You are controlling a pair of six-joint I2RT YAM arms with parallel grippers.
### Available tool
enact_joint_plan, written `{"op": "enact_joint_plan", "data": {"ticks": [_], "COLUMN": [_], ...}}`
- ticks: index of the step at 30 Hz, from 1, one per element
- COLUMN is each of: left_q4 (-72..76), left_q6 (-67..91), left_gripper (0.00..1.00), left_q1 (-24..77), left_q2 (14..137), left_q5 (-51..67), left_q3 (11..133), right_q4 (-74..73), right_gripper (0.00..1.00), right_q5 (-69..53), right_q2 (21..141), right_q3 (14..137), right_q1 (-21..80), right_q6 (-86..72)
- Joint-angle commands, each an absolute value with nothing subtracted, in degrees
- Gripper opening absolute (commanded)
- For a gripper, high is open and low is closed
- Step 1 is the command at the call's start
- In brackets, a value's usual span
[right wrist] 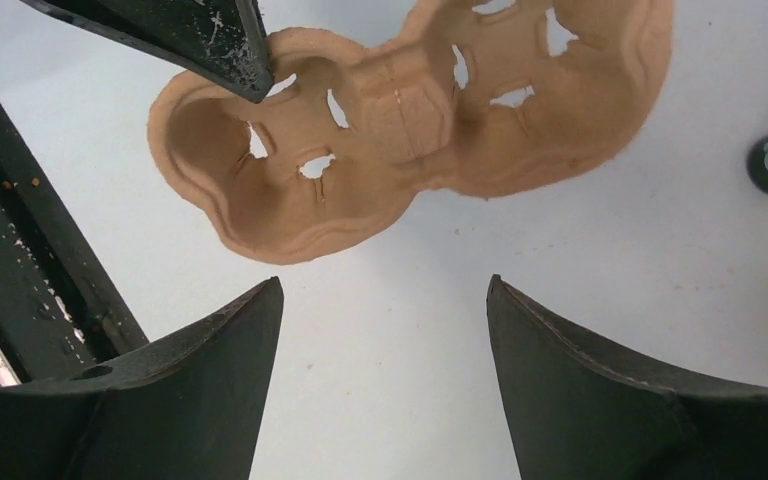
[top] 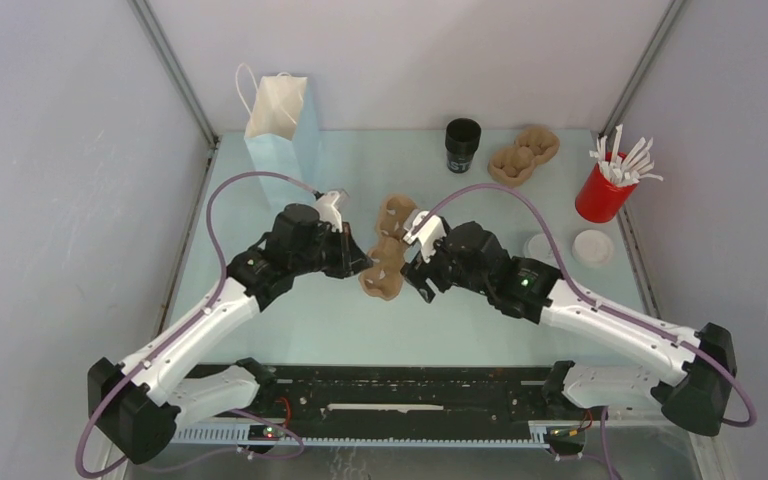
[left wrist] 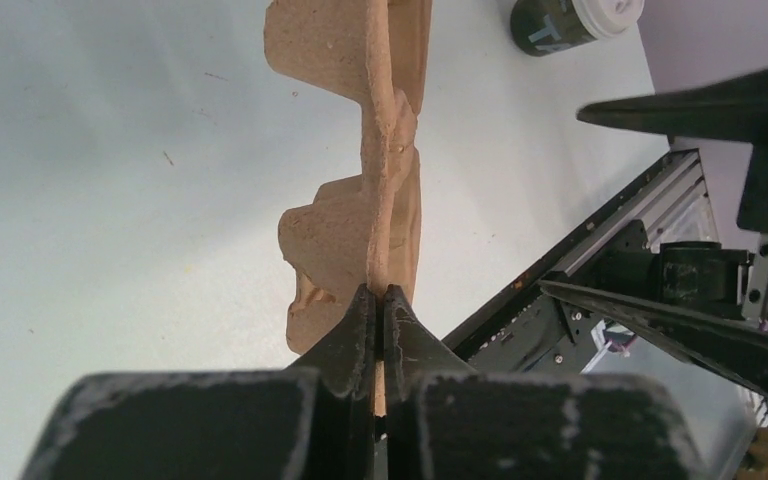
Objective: Pack the takeout coffee
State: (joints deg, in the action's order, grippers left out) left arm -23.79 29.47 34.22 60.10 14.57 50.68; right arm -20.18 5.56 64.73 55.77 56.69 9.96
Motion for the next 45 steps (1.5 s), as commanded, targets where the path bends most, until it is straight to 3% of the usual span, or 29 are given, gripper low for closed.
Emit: {"op": "enact_joint_plan", "data": {"ticks": [1, 20, 30, 45], "left_q4": [-24.8, -26.4, -27.1, -27.2], "left_q6": [26.5, 26.3, 25.6, 26.1], "left_gripper": [0.00, 0.00, 0.00, 0.00], "left_q1": [34.6, 34.7, 34.7, 34.7], "left_q2": [57.1, 52.9, 53.0, 53.1], "left_q5": [14.5, 17.8, 18.4, 18.7], "left_q3": [53.9, 51.8, 52.1, 52.7], "right_q4": [-12.9, 14.5, 19.0, 17.7], "right_gripper": [0.82, 0.70, 0.75, 0.59], "right_q5": [-2.5, -16.9, -16.1, -15.9], "right_q2": [68.3, 73.6, 74.0, 74.2], "right_q3": [56.7, 46.7, 45.6, 45.6], "right_q1": [54.7, 49.6, 49.5, 49.4], "right_q6": [17.1, 28.2, 28.3, 30.3]}}
